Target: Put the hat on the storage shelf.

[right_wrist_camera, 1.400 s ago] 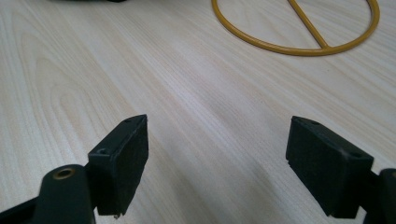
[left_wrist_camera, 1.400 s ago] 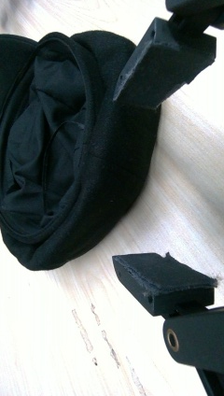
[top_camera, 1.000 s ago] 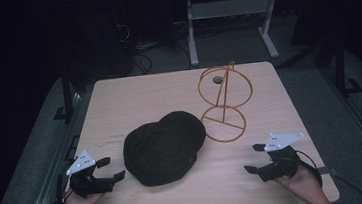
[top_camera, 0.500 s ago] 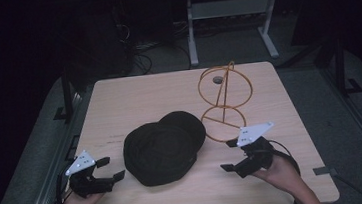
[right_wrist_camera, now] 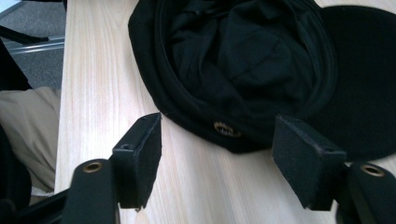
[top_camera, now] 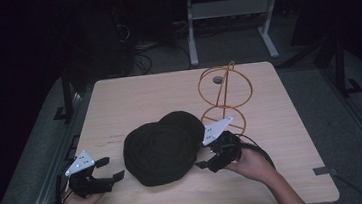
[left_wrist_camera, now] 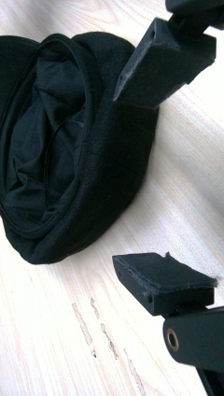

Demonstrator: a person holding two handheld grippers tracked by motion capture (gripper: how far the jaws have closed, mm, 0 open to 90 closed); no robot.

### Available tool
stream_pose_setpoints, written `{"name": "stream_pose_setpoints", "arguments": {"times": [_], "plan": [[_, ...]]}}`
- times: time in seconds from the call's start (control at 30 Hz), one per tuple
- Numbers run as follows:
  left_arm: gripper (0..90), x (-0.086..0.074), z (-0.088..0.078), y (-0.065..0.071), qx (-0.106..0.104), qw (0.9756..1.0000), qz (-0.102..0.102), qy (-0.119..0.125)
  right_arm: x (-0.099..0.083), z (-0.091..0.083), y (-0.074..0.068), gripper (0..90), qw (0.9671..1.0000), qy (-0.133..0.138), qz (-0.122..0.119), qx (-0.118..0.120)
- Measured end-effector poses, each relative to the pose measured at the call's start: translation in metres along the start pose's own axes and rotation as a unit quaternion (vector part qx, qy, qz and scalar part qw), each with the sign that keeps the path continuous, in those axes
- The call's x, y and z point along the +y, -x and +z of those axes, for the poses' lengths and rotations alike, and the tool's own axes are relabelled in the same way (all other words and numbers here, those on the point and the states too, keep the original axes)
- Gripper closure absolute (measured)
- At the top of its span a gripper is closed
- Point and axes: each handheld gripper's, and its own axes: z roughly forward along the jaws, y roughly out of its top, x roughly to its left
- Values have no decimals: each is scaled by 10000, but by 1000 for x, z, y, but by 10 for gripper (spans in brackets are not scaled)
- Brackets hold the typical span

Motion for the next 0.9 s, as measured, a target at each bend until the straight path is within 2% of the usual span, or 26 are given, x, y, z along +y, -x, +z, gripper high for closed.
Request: {"name": "stream_pose_setpoints", "arguments": {"times": [0.03, 0.1, 0.2, 0.23, 0.5, 0.9], "plan": [[178, 0, 0, 0, 1, 10000, 11, -7, 3, 2, -1, 353, 10000, -12, 46, 40], [178, 0, 0, 0, -4, 10000, -9, 9, 7, 7, -2, 368, 10000, -48, -44, 59], [177, 0, 0, 0, -4, 10000, 9, -6, 12, 11, -3, 384, 9999, -59, -55, 87], [178, 0, 0, 0, -3, 10000, 17, -4, 17, 16, -3, 399, 9998, -75, -170, 110], [178, -1, -1, -1, 7, 10000, -20, -4, 32, 36, -7, 453, 9987, -186, -409, 246], [179, -2, -2, -2, 23, 10000, -18, 23, 47, 64, -14, 541, 9964, -367, -529, 555]]}}
